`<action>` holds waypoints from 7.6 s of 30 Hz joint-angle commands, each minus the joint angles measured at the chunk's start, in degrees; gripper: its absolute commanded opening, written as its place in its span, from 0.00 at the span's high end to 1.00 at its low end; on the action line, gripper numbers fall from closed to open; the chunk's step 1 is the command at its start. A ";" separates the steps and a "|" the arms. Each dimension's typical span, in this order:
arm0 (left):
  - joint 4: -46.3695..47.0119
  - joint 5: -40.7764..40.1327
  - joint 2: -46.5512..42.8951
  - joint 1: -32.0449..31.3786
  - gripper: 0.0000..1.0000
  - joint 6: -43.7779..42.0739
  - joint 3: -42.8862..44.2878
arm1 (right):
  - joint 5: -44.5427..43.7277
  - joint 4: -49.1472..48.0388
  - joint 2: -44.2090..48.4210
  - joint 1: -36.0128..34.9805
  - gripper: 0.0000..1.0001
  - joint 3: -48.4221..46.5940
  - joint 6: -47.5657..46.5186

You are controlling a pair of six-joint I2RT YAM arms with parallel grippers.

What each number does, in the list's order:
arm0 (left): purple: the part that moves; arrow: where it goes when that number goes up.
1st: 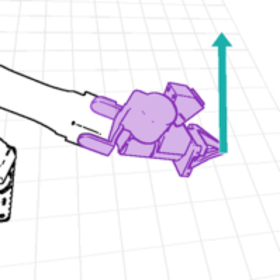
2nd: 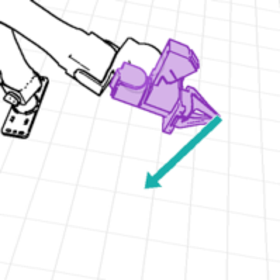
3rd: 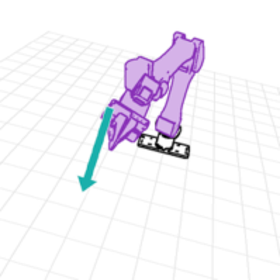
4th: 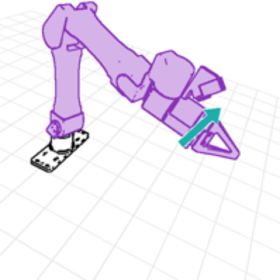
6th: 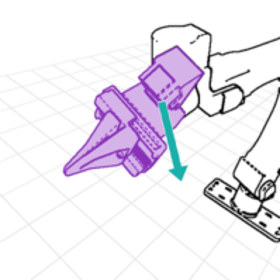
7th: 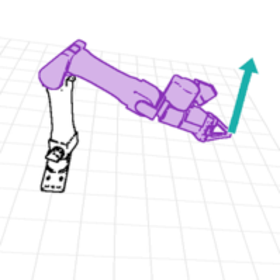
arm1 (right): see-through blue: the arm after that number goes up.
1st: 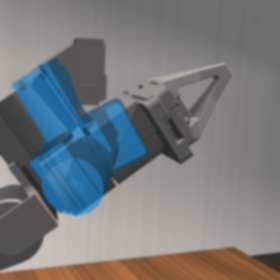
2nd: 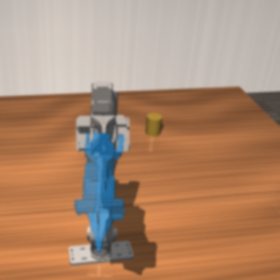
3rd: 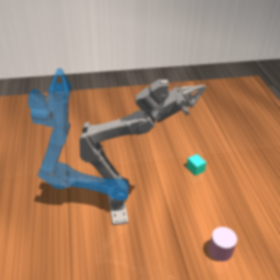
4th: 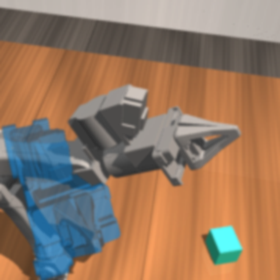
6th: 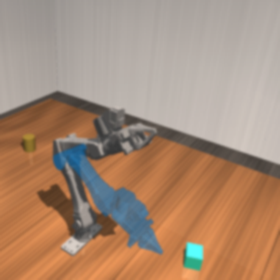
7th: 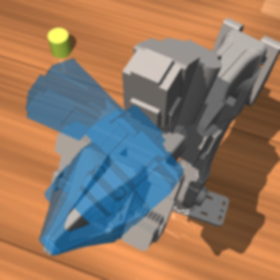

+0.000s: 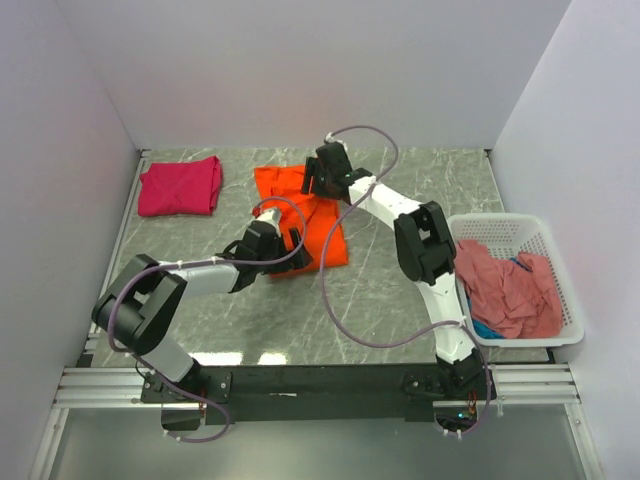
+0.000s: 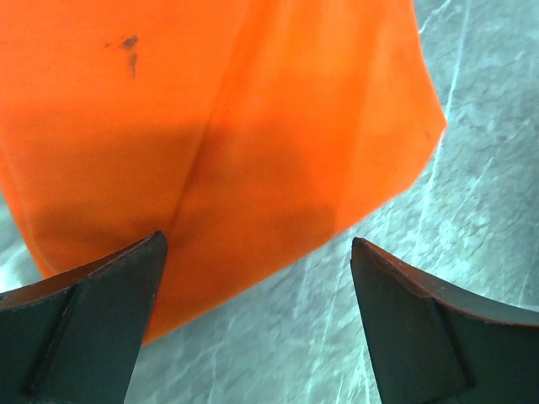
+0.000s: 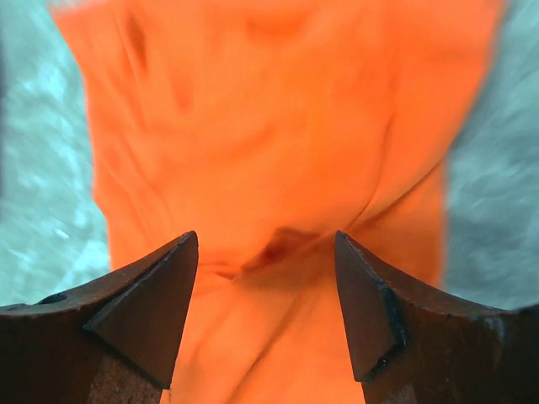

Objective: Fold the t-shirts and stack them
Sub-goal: Fold the tshirt, then neatly place the folded tshirt to the corner

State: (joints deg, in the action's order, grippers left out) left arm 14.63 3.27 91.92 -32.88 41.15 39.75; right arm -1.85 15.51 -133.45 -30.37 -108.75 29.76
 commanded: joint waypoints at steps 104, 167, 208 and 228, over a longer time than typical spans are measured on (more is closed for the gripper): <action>-32.30 -10.74 28.84 18.47 0.98 0.16 58.07 | 15.56 16.04 4.17 14.11 1.00 -3.82 4.96; -43.11 -26.85 30.52 9.42 1.00 -17.66 54.73 | 24.61 -2.33 54.34 17.44 0.28 53.20 -1.72; -17.17 -40.27 13.29 20.93 1.00 -63.48 56.75 | 14.85 -2.15 58.56 24.04 0.28 57.42 -4.97; -24.22 -31.65 26.55 36.22 0.99 -47.04 62.82 | 10.81 1.98 57.95 24.13 0.28 54.87 -4.80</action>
State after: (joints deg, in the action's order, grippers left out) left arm -9.80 -28.84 116.53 1.65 -9.76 100.55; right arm 10.83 16.53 -76.16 -6.70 -51.94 25.43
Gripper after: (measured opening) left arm 0.036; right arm 0.715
